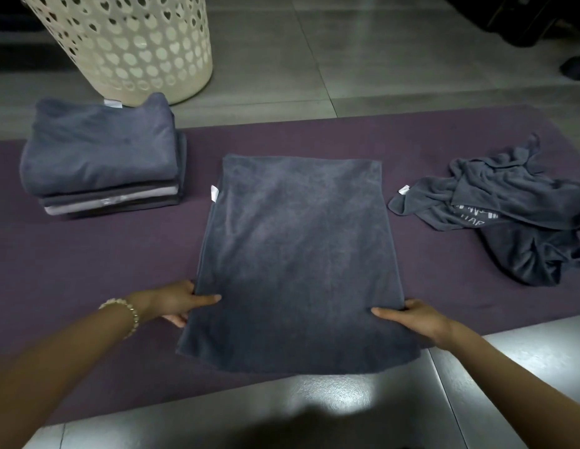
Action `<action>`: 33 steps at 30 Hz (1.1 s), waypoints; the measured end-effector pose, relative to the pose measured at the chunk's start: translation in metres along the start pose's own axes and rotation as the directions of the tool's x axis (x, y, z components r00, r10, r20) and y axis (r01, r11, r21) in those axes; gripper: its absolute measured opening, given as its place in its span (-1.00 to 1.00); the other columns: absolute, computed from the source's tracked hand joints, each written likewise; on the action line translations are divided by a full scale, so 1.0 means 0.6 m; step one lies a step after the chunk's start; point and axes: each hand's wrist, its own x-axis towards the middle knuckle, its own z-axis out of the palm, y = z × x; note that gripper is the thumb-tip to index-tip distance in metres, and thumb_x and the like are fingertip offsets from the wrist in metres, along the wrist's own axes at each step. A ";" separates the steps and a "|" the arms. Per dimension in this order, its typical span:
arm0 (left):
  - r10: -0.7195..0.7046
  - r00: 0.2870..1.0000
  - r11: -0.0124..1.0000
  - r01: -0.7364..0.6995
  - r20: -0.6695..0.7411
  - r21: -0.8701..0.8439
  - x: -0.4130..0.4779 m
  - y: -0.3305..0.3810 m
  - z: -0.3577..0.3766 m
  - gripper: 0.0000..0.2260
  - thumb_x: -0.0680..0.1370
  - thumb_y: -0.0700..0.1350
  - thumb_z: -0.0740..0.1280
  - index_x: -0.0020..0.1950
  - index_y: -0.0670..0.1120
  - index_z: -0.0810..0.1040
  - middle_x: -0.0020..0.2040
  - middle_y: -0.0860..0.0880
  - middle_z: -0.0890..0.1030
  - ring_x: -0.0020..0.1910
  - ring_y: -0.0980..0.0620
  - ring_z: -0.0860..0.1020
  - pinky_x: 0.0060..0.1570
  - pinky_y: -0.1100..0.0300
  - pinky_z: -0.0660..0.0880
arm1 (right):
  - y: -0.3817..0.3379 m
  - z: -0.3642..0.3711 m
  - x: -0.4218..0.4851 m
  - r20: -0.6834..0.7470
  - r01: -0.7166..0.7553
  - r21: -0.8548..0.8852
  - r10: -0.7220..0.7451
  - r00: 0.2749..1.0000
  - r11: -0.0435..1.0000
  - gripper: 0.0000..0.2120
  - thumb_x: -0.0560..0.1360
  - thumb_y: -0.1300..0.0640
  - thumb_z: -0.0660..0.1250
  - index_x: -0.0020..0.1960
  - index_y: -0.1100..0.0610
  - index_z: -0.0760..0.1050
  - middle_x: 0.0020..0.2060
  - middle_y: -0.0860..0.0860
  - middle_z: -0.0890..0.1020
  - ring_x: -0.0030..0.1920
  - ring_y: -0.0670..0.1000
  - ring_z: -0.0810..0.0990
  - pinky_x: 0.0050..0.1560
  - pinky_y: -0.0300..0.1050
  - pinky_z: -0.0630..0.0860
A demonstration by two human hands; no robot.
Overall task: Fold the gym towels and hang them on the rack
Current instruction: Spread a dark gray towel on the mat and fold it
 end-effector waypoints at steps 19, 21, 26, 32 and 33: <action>0.084 0.689 0.905 -0.356 -0.720 -0.235 0.136 0.119 -0.061 -0.51 0.57 0.02 0.30 0.38 -0.27 0.36 0.24 -0.21 0.48 0.22 -0.12 0.44 0.22 0.08 0.37 | -0.173 -0.009 0.150 -0.464 0.380 0.044 -0.318 0.827 0.924 -0.88 0.53 0.19 0.35 0.06 0.16 0.52 0.11 0.20 0.56 0.00 0.11 0.56 -0.05 -0.16 0.48; 0.068 0.698 0.980 -0.182 -0.713 -0.084 0.152 0.105 -0.059 -0.43 0.51 0.07 0.37 0.39 -0.24 0.36 0.30 -0.28 0.42 0.35 -0.24 0.30 0.37 0.02 0.21 | -0.166 -0.007 0.168 -0.531 0.348 -0.200 -0.399 0.747 0.916 -0.72 0.46 0.15 0.43 0.15 0.17 0.52 0.16 0.14 0.47 0.16 0.14 0.48 0.22 -0.07 0.42; 0.095 0.684 0.984 -0.175 -0.723 -0.036 0.161 0.115 -0.078 -0.51 0.46 0.03 0.44 0.23 -0.24 0.43 0.23 -0.25 0.46 0.22 -0.20 0.41 0.27 0.03 0.33 | -0.177 -0.017 0.200 -0.571 0.106 -0.319 -0.281 0.771 0.942 -0.41 0.39 -0.02 0.49 0.28 0.24 0.40 0.26 0.21 0.40 0.34 0.23 0.30 0.31 0.01 0.28; 0.121 0.782 0.984 -0.175 -0.611 -0.029 0.166 0.146 -0.086 -0.57 0.47 0.02 0.44 0.17 -0.27 0.52 0.12 -0.21 0.60 0.15 -0.19 0.54 0.08 0.10 0.44 | -0.209 -0.046 0.223 -0.474 0.125 -0.177 -0.196 0.859 0.976 -0.72 0.38 0.06 0.52 -0.25 0.23 0.51 -0.25 0.04 0.57 -0.12 0.13 0.57 -0.25 -0.23 0.36; 0.112 0.791 0.976 -0.202 -0.601 -0.084 0.165 0.154 -0.082 -0.55 0.47 0.00 0.44 0.21 -0.28 0.52 0.16 -0.19 0.59 0.17 -0.18 0.54 0.11 0.11 0.44 | -0.212 -0.049 0.223 -0.444 0.126 -0.159 -0.184 0.877 0.979 -0.72 0.38 0.08 0.52 -0.11 0.28 0.57 -0.18 0.04 0.58 -0.03 0.14 0.58 -0.16 -0.20 0.40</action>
